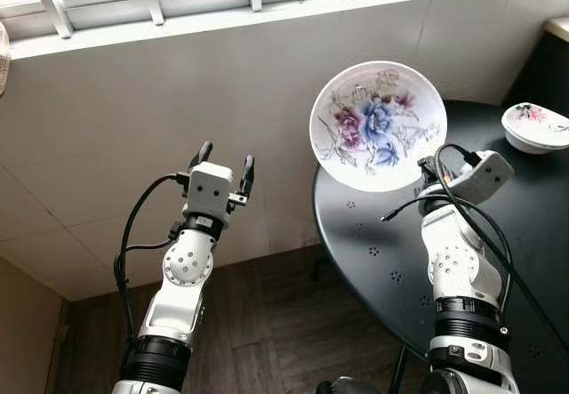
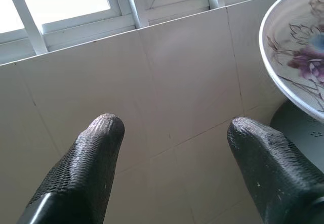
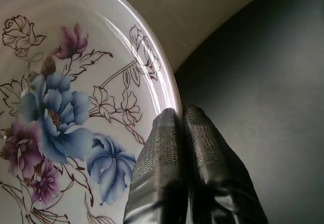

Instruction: Kitchen organization

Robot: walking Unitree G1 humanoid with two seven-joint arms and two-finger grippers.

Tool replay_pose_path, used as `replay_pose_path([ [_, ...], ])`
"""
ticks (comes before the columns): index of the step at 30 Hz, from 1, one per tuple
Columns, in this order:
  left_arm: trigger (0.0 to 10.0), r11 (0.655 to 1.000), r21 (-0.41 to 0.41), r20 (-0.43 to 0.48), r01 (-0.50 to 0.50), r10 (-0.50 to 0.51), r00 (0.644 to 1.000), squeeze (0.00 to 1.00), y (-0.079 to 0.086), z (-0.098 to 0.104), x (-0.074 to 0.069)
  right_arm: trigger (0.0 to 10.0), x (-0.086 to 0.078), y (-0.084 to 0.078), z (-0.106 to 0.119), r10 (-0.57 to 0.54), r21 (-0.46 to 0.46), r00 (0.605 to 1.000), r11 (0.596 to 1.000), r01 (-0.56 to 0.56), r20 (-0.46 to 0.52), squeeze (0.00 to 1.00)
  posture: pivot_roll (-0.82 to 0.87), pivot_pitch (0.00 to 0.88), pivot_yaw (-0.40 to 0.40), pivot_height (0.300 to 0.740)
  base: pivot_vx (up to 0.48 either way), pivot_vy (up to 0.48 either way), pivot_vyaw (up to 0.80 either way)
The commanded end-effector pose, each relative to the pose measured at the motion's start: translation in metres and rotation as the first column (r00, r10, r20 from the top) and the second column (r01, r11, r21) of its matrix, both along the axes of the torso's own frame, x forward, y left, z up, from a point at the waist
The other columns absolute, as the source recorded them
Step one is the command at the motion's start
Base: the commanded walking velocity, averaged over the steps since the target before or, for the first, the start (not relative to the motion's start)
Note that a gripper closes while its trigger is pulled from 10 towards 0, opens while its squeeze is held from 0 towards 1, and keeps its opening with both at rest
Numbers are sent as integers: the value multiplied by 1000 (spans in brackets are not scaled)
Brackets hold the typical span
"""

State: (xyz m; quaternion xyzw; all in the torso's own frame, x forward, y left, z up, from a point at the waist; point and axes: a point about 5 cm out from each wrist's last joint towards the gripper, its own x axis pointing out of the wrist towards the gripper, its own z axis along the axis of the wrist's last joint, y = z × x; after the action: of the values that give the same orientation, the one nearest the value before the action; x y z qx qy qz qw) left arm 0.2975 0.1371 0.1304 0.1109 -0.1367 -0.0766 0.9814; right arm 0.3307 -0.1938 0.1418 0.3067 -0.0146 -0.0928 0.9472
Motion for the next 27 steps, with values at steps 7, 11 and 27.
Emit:
replay_pose_path([
  [7,10000,992,-122,-54,14,-21,998,0,-1,-1,3,0,-3,16,9,131,-1,987,991,-132,95,0,-96,12,25,740,0,0,0],
  [11,10000,938,-335,-173,88,-153,973,0,-7,-10,2,0,-7,32,8,233,28,964,971,-239,129,0,-90,10,21,740,0,0,0],
  [27,10000,941,-327,-126,88,-135,983,1000,-3,-5,3,0,-10,33,6,242,11,962,969,-245,127,0,-95,19,24,740,0,0,0],
])
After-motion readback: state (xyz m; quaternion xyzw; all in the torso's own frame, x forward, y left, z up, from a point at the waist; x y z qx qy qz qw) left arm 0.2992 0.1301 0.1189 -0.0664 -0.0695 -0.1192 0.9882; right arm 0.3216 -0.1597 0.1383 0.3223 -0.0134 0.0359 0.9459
